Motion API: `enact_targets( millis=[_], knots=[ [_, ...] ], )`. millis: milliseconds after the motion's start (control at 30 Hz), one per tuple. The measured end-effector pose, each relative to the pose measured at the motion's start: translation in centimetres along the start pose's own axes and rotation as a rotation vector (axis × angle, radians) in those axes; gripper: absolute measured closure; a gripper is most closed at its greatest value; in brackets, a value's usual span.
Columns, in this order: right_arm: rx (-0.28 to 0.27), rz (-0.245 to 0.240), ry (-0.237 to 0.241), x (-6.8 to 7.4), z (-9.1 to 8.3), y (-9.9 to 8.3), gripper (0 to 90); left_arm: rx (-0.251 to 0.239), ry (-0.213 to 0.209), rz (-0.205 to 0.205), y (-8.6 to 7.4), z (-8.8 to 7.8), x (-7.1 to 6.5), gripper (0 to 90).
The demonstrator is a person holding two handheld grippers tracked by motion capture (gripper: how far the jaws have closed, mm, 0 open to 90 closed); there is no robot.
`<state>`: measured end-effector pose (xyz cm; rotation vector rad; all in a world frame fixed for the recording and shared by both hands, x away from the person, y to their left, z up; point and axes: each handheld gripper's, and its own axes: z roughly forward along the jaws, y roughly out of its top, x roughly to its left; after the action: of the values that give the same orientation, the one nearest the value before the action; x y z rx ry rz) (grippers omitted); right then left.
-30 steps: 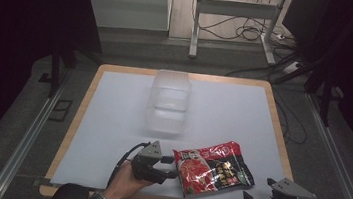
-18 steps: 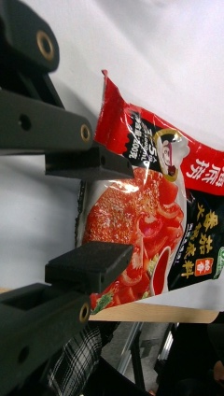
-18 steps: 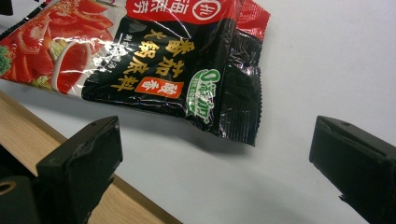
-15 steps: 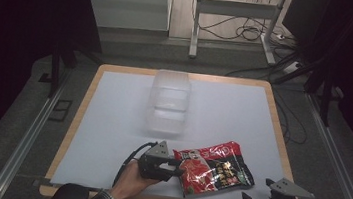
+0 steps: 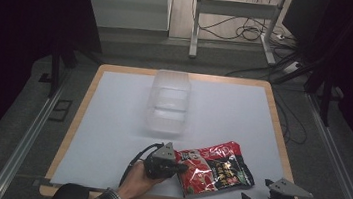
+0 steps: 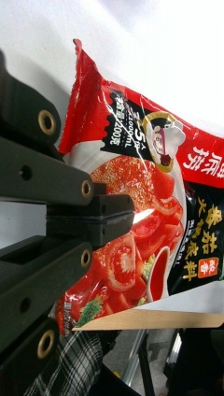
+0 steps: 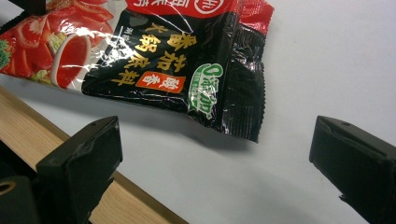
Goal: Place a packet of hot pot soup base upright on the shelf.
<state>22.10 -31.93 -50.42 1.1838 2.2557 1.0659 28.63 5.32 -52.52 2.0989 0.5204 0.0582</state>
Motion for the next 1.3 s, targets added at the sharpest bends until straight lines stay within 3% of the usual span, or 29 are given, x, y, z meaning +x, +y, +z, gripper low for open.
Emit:
enact_targets(
  millis=[400, 500, 900, 1167, 1300],
  knots=[
    [0.008, -0.001, 0.004, 0.0, 0.0, 0.0, 2.8, 0.025, -0.021, -0.009, -0.3, 0.4, -0.2, 89.8],
    [0.007, -0.002, 0.001, 0.0, 0.0, 0.0, 2.8, 0.044, -0.003, 0.021, -0.4, 0.1, -0.4, 89.8],
    [-0.017, 0.009, 0.002, 0.1, -0.4, 0.1, 2.7, 0.045, 0.043, 0.063, -1.2, 0.3, -1.1, 90.0],
    [-0.058, 0.020, 0.073, 0.8, -0.7, 0.6, 0.0, 0.033, 0.052, 0.064, -1.7, 0.2, -1.2, 90.0],
    [-0.075, 0.018, 0.075, 1.4, -0.8, 0.8, 0.0, 0.026, 0.060, 0.062, -1.8, 0.3, -1.4, 90.0]
  ],
)
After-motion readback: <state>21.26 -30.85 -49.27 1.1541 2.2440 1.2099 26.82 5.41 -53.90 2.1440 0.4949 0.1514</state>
